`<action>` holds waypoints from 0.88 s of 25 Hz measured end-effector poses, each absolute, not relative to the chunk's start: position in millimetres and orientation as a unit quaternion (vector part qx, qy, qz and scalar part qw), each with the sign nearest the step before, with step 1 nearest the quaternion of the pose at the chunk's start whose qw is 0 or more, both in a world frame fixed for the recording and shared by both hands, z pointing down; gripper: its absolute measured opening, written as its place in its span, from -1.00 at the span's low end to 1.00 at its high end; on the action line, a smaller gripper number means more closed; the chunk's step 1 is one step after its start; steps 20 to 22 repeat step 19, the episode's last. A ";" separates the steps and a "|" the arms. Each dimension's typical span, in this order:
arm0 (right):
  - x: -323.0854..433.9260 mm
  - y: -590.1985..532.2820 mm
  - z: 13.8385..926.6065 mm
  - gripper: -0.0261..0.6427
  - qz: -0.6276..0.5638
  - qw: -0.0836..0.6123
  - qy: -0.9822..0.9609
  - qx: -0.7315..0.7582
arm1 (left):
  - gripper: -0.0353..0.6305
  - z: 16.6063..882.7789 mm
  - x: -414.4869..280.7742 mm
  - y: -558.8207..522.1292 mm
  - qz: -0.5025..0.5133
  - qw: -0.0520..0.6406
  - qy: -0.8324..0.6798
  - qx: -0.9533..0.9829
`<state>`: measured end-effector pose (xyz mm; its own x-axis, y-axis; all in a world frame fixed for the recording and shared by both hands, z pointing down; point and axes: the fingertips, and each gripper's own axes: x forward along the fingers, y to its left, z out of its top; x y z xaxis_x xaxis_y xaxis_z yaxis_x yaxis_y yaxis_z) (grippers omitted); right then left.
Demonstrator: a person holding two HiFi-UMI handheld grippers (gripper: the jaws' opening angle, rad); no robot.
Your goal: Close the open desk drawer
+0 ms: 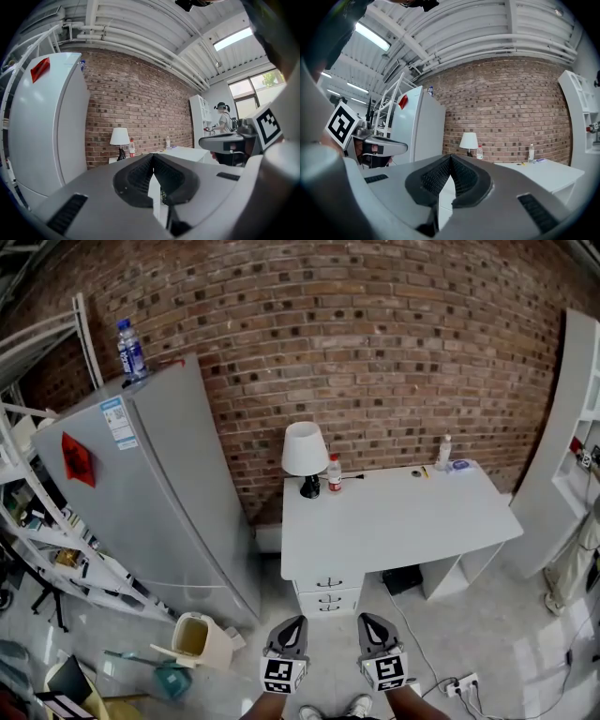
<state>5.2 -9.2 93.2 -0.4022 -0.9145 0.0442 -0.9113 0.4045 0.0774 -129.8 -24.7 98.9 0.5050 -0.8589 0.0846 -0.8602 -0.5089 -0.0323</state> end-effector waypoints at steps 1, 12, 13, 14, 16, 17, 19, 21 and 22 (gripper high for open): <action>5.1 -8.4 90.9 -0.84 -0.022 0.038 -0.836 0.547 | -0.88 96.6 -130.5 -23.3 0.042 0.007 -0.496 0.867; -2.9 -5.2 76.6 -0.84 -0.033 0.034 -0.832 0.553 | -0.88 86.2 -129.2 -13.9 0.034 -0.009 -0.493 0.869; -3.4 -5.8 73.8 -0.84 -0.036 0.034 -0.832 0.553 | -0.88 85.6 -130.4 -15.1 0.033 -0.013 -0.495 0.868; -3.1 -6.9 71.2 -0.84 -0.040 0.034 -0.832 0.553 | -0.88 84.7 -130.6 -16.8 0.032 -0.016 -0.497 0.867; -1.4 -9.2 67.9 -0.84 -0.045 0.035 -0.829 0.556 | -0.88 82.5 -128.5 -19.4 0.029 -0.023 -0.495 0.868; -0.8 -9.3 67.2 -0.84 -0.045 0.035 -0.828 0.559 | -0.88 81.3 -127.0 -20.2 0.028 -0.027 -0.492 0.869; -0.5 -7.9 67.0 -0.84 -0.044 0.033 -0.824 0.563 | -0.88 78.7 -123.9 -21.6 0.027 -0.034 -0.488 0.872; -0.5 -7.9 67.0 -0.84 -0.044 0.033 -0.824 0.563 | -0.88 78.7 -123.9 -21.6 0.027 -0.034 -0.488 0.872; -0.5 -7.9 67.0 -0.84 -0.044 0.033 -0.824 0.563 | -0.88 78.7 -123.9 -21.6 0.027 -0.034 -0.488 0.872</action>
